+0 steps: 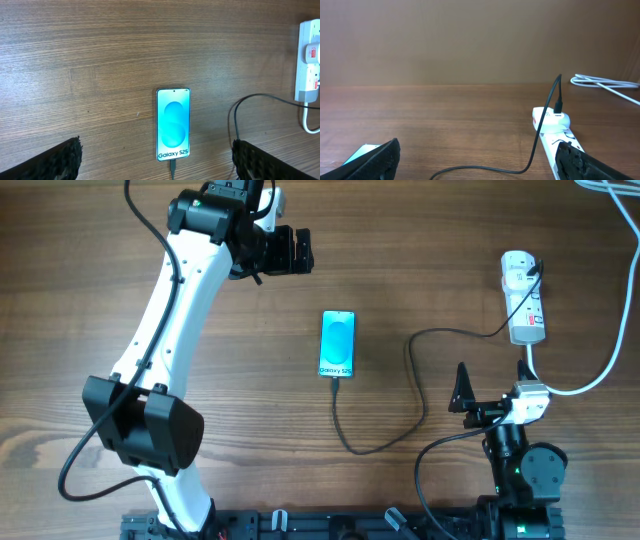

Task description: Plug charger to phone and switch on socket

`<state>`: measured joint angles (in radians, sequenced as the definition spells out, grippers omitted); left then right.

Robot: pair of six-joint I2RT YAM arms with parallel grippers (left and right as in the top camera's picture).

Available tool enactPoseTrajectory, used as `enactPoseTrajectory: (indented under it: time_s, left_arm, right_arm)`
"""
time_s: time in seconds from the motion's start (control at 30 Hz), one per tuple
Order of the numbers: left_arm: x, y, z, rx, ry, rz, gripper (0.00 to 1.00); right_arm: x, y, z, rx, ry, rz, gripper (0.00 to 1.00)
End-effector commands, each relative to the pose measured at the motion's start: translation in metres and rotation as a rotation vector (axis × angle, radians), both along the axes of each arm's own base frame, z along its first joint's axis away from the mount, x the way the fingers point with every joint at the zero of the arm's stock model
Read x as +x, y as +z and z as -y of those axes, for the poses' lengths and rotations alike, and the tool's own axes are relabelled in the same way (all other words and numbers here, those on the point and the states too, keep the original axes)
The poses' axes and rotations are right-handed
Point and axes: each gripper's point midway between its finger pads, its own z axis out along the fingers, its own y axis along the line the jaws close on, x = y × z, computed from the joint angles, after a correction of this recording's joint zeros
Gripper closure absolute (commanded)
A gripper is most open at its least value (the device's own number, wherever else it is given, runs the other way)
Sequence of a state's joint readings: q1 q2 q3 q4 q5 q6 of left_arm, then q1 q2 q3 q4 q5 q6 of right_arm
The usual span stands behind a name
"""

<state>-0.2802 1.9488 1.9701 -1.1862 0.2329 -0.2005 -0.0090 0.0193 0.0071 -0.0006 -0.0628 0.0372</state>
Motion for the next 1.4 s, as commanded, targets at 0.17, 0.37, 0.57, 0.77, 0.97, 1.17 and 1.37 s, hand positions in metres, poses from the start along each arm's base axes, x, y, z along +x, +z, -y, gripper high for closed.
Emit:
enactPoseTrajectory:
  time_s: [0.17, 0.37, 0.57, 0.77, 0.97, 1.17, 1.37]
  left_arm:
    - [-0.008, 0.005, -0.007, 0.025, 0.02, -0.008, 0.0]
    - [-0.036, 0.024, -0.04, 0.158, 0.071, 0.006, 0.0]
    - [-0.072, 0.031, -0.063, 0.2, 0.104, 0.062, 0.0]
    - [-0.129, 0.009, -0.091, 0.278, 0.121, 0.018, 0.0]
    - [-0.146, 0.022, -0.099, 0.235, 0.12, 0.111, 0.0]
    - [-0.163, -0.001, -0.101, 0.128, -0.018, 0.218, 0.0]
    - [-0.162, -0.006, -0.11, 0.06, 0.035, 0.432, 0.0]
  right_arm:
    - [-0.001, 0.003, -0.001, 0.016, 0.002, 0.014, 0.0]
    - [-0.001, 0.003, -0.001, 0.016, 0.003, 0.014, 0.0]
    - [-0.001, 0.003, -0.001, 0.016, 0.003, 0.014, 0.0]
    - [-0.001, 0.003, -0.001, 0.016, 0.002, 0.014, 0.0]
    - [-0.001, 0.003, -0.001, 0.016, 0.003, 0.014, 0.0]
    - [-0.001, 0.003, -0.001, 0.016, 0.002, 0.014, 0.0]
    - [-0.001, 0.003, -0.001, 0.016, 0.003, 0.014, 0.0]
